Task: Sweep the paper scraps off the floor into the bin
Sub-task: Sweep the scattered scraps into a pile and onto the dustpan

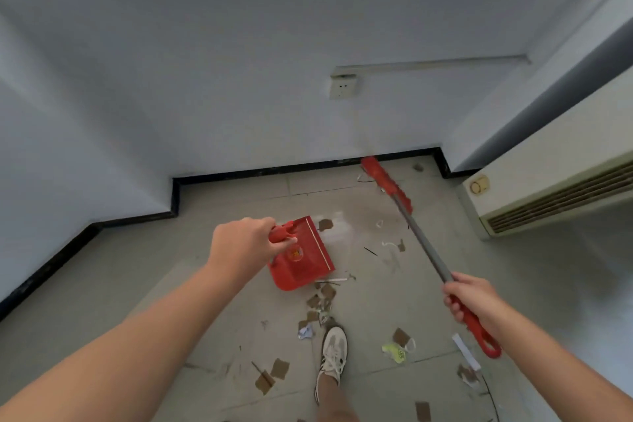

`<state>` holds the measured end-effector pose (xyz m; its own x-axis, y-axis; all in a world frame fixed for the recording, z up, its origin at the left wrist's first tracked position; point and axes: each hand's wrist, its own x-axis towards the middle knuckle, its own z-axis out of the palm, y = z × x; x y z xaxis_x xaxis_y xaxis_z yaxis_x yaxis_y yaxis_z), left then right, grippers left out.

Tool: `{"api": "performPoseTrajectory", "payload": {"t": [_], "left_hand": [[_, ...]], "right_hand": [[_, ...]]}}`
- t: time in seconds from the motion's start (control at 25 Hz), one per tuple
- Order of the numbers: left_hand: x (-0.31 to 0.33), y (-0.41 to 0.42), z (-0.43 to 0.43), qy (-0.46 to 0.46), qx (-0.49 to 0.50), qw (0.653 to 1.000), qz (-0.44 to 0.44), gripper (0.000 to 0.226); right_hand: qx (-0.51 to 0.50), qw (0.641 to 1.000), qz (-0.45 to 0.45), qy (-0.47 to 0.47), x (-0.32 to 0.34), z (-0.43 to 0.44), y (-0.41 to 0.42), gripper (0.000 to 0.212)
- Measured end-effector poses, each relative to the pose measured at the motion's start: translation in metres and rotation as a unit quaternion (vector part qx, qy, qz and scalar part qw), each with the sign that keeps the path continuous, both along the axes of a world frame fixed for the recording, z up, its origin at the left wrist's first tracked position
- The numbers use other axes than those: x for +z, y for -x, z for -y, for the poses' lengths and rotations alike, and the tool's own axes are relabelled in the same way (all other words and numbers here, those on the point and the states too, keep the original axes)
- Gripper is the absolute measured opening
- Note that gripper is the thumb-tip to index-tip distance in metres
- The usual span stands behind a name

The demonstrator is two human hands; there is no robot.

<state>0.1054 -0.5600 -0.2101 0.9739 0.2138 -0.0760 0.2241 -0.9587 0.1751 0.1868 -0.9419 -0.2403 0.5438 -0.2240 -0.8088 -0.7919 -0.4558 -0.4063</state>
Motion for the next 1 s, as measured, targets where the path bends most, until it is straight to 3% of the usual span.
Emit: {"api": "performPoseTrajectory", "payload": {"t": [0.24, 0.4, 0.56, 0.72, 0.8, 0.92, 1.0], "left_hand": [[-0.019, -0.108, 0.061, -0.014, -0.045, 0.999, 0.013, 0.057], [-0.046, -0.162, 0.083, -0.010, -0.054, 0.998, 0.016, 0.060], [-0.063, -0.190, 0.089, -0.010, -0.056, 0.998, 0.040, 0.055], [-0.067, -0.196, 0.083, -0.005, -0.055, 0.998, 0.042, 0.049], [-0.065, -0.184, 0.081, 0.001, -0.059, 0.998, 0.016, 0.051], [-0.058, -0.155, 0.079, 0.007, -0.043, 0.999, -0.007, 0.057], [-0.046, -0.135, 0.070, 0.005, -0.022, 1.000, 0.008, 0.057]], "right_hand": [[-0.030, 0.999, 0.013, 0.018, -0.054, 0.033, -0.175, 0.042], [-0.014, 0.998, 0.017, 0.061, -0.100, 0.028, -0.270, 0.012], [0.076, 0.990, 0.010, 0.122, -0.134, 0.014, -0.314, 0.019], [0.176, 0.974, -0.038, 0.141, -0.147, -0.006, -0.300, 0.016], [0.271, 0.948, -0.067, 0.156, -0.146, -0.018, -0.263, 0.026], [0.315, 0.935, -0.071, 0.145, -0.150, -0.022, -0.195, 0.017], [0.363, 0.918, -0.049, 0.153, -0.149, -0.013, -0.147, 0.038]]}}
